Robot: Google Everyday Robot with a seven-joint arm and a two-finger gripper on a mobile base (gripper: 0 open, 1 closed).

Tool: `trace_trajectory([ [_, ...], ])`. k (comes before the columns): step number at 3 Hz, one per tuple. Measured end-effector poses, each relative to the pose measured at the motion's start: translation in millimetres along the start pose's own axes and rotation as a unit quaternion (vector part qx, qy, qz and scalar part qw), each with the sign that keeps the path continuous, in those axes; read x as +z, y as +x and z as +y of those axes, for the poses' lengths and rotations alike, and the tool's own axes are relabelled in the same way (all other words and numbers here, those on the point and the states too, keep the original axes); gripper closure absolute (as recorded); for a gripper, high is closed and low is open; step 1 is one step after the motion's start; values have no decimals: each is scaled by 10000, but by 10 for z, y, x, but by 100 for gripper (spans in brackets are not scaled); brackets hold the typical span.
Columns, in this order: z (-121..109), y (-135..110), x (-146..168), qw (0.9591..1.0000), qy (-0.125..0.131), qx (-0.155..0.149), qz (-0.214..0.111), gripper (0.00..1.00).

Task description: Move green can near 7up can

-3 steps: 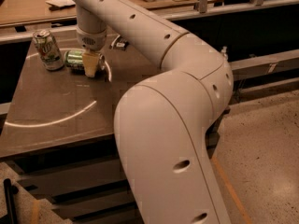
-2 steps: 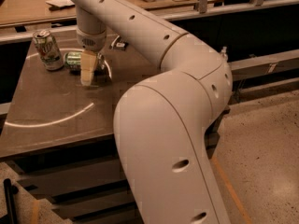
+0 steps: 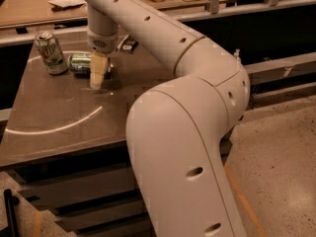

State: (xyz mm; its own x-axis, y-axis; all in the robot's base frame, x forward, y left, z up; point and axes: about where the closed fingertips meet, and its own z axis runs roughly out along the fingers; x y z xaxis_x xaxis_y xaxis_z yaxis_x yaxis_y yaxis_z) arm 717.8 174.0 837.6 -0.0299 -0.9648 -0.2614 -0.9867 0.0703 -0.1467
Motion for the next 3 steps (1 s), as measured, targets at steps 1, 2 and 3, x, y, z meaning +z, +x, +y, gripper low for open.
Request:
trace_trajectory([
  [1,-2,130,-124,9997,11,1,-260,0],
  [2,104,530,-496,9978,160,75,-632,0],
  [3,104,530,-496,9978,160,75,-632,0],
])
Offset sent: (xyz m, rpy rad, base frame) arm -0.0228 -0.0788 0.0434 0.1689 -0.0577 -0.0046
